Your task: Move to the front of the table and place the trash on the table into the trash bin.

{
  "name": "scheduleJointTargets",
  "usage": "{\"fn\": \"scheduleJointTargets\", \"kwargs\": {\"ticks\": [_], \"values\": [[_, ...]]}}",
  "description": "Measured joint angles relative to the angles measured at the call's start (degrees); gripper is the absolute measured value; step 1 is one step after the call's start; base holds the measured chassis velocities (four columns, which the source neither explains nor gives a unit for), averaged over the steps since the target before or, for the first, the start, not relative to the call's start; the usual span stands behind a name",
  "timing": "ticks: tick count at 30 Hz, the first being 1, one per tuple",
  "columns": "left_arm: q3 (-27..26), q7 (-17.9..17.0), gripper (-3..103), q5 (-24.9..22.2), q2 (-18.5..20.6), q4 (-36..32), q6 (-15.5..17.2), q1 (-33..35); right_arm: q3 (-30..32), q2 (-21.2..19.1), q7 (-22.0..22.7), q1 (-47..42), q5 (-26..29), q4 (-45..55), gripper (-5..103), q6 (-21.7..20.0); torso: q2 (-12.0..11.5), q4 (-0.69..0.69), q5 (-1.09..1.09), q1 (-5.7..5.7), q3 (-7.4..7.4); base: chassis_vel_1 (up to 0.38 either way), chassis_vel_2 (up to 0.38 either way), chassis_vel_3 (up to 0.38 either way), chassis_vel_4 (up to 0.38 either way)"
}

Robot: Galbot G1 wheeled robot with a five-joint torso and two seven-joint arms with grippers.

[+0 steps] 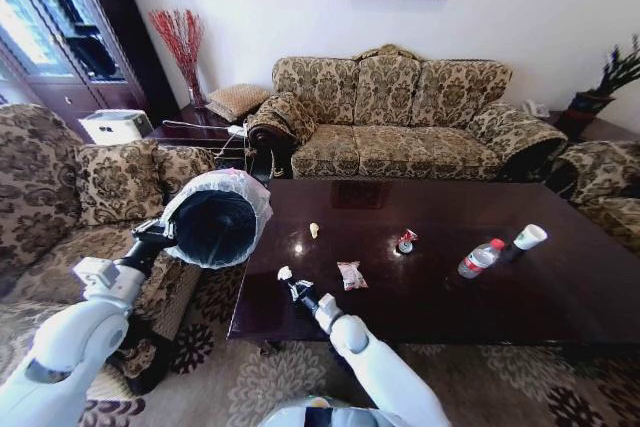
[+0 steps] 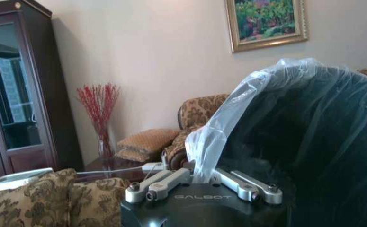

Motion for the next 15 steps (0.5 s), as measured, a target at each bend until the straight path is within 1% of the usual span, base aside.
{"fn": "scheduleJointTargets", "kwargs": {"ticks": [1, 3, 4, 5, 8, 9, 11, 13, 14, 15], "values": [[0.00, 0.00, 0, 0.00, 0.00, 0.00, 0.00, 0.00, 0.00, 0.00, 0.00, 0.00, 0.00, 0.00, 0, 0.00, 0.00, 0.00, 0.00, 0.00, 0.00, 0.000, 0.000, 0.000, 0.000], [0.00, 0.00, 0, 0.00, 0.00, 0.00, 0.00, 0.00, 2.93, -2.73, -0.47, -1.79, 0.81, 5.03, 0, 1.31, 0.00, -0.01, 0.00, 0.00, 0.00, 0.000, 0.000, 0.000, 0.000], [0.00, 0.00, 0, 0.00, 0.00, 0.00, 0.00, 0.00, 4.23, -3.53, -0.86, -2.35, 1.06, 6.65, 0, 1.89, 0.00, 0.00, 0.00, 0.00, 0.00, 0.000, 0.000, 0.000, 0.000], [0.00, 0.00, 0, 0.00, 0.00, 0.00, 0.00, 0.00, 4.23, -3.53, -0.86, -2.35, 1.06, 6.65, 0, 1.89, 0.00, 0.00, 0.00, 0.00, 0.00, 0.000, 0.000, 0.000, 0.000], [0.00, 0.00, 0, 0.00, 0.00, 0.00, 0.00, 0.00, 10.53, -6.87, -2.59, -5.68, 2.93, 14.88, 0, 3.79, 0.00, 0.00, 0.00, 0.00, 0.00, 0.000, 0.000, 0.000, 0.000], [0.00, 0.00, 0, 0.00, 0.00, 0.00, 0.00, 0.00, 10.53, -6.87, -2.59, -5.68, 2.93, 14.88, 0, 3.79, 0.00, 0.00, 0.00, 0.00, 0.00, 0.000, 0.000, 0.000, 0.000], [0.00, 0.00, 0, 0.00, 0.00, 0.00, 0.00, 0.00, 14.90, -9.10, -3.64, -8.44, 4.39, 21.66, 0, 5.20, 0.00, -0.01, -0.01, 0.00, 0.00, 0.000, 0.000, 0.000, 0.000], [0.00, 0.00, 0, 0.00, 0.00, 0.00, 0.00, 0.00, 17.16, -10.54, -4.12, -10.21, 5.70, 26.01, 0, 6.41, 0.01, -0.01, -0.02, 0.00, 0.00, 0.000, 0.000, 0.000, 0.000], [0.00, 0.00, 0, 0.00, 0.00, 0.00, 0.00, 0.00, 17.16, -10.54, -4.12, -10.21, 5.70, 26.01, 0, 6.41, 0.01, -0.01, -0.02, 0.00, 0.00, 0.000, 0.000, 0.000, 0.000], [0.00, 0.00, 0, 0.00, 0.00, 0.00, 0.00, 0.00, 18.22, -11.44, -4.42, -11.13, 6.75, 28.87, 0, 7.12, 0.00, -0.01, -0.02, 0.00, 0.00, 0.000, 0.000, 0.000, 0.000]]}}
